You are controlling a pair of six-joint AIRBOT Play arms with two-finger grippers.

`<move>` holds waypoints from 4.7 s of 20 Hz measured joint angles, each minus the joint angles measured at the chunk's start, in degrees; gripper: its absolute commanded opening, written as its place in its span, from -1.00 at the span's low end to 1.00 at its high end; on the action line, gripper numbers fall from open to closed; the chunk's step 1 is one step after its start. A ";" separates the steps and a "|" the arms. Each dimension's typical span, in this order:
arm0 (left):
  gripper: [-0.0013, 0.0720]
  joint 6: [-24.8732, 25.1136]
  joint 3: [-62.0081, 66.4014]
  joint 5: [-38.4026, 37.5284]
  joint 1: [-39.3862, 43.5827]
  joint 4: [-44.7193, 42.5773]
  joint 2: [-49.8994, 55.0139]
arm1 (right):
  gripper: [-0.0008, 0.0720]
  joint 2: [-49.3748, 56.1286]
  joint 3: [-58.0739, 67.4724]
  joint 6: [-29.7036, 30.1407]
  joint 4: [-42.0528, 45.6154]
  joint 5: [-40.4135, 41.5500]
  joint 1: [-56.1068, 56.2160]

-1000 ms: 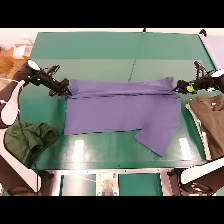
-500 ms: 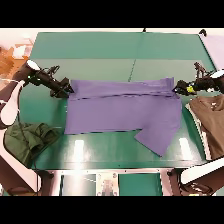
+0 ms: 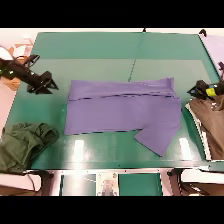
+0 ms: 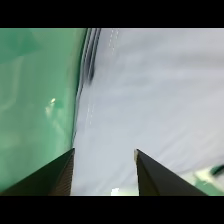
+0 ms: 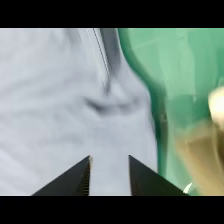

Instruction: Fold the shirts.

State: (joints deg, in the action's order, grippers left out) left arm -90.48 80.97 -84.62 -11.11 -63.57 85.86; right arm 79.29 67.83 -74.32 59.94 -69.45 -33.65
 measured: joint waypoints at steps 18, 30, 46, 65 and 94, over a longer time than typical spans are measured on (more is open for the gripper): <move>-0.41 -11.26 -69.79 52.70 13.11 22.64 -39.01 | 0.28 -24.59 -34.49 -3.26 -10.34 9.42 -4.55; -0.90 -9.51 -70.20 54.77 16.48 25.27 -39.21 | 0.40 -24.72 -35.23 -6.56 -8.02 2.08 -14.27; -0.90 -6.97 -70.20 53.57 16.52 26.53 -39.23 | 0.20 -13.38 -49.00 3.69 -14.05 4.15 -12.33; -0.91 -6.62 -69.53 45.86 16.52 25.16 -39.32 | -0.93 -19.08 -43.32 -3.65 -2.86 2.91 -11.52; -0.91 -12.50 -9.86 28.04 15.93 -3.50 -6.67 | -0.92 4.11 5.88 -13.49 -0.52 -0.50 10.60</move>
State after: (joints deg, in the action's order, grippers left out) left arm -102.98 71.11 -56.58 4.82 -67.07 79.20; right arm 83.40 73.71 -87.81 59.42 -69.95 -23.05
